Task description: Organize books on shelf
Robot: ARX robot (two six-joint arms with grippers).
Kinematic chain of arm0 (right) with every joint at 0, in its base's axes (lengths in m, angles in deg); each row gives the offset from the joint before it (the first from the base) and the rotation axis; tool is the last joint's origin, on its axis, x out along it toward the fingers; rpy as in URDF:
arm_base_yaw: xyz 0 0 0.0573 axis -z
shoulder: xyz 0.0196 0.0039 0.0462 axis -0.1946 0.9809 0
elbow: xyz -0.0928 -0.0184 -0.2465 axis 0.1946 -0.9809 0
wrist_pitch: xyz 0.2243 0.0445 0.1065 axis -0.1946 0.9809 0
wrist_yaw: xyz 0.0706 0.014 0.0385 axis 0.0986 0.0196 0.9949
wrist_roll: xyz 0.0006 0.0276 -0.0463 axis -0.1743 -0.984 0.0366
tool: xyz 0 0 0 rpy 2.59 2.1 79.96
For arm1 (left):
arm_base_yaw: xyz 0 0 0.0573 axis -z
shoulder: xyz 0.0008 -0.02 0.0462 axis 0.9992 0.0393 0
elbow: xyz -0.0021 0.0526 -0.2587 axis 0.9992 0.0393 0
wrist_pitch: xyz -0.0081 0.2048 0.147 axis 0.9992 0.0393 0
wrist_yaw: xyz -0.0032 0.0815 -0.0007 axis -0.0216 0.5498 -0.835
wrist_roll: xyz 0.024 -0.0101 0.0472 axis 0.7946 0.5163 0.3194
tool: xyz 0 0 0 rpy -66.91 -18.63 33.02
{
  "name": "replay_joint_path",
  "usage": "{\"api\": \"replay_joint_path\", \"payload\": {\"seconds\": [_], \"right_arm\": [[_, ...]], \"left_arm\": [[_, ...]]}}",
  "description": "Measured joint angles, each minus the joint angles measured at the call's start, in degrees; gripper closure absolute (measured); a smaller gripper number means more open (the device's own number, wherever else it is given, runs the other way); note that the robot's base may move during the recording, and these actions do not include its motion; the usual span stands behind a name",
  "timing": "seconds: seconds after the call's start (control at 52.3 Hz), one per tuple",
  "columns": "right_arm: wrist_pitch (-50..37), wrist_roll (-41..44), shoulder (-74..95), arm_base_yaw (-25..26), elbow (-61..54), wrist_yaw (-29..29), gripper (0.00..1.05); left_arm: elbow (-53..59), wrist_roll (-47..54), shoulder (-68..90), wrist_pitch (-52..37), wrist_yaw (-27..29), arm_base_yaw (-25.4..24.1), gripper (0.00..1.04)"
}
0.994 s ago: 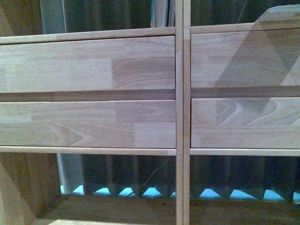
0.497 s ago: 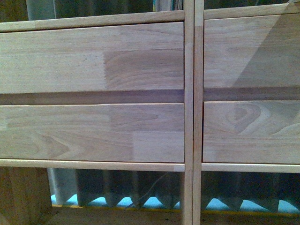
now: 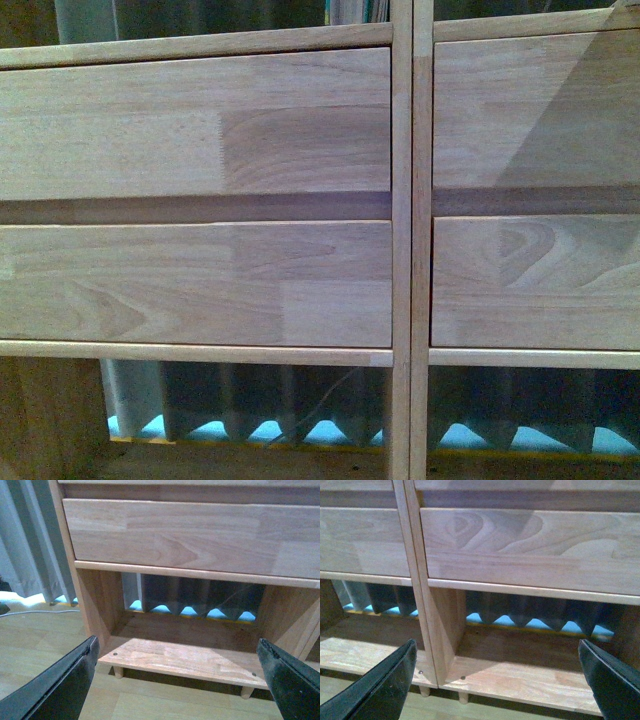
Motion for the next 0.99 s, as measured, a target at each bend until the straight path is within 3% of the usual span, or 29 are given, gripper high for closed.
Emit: {"api": "replay_joint_path", "payload": {"seconds": [0.917,0.936,0.975,0.994], "right_arm": [[0.0,0.0,0.0,0.0,0.0,0.0,0.07],[0.0,-0.2,0.1,-0.1,0.0,-0.5,0.07],[1.4,-4.7,3.5,-4.6,0.9,-14.3,0.07],[1.8,-6.0,5.1,-6.2,1.4,-17.4,0.07]], "left_arm": [[0.0,0.0,0.0,0.0,0.0,0.0,0.07],[0.0,0.0,0.0,0.0,0.0,0.0,0.07],[0.0,0.0,0.0,0.0,0.0,0.0,0.07],[0.0,0.0,0.0,0.0,0.0,0.0,0.07]]}}
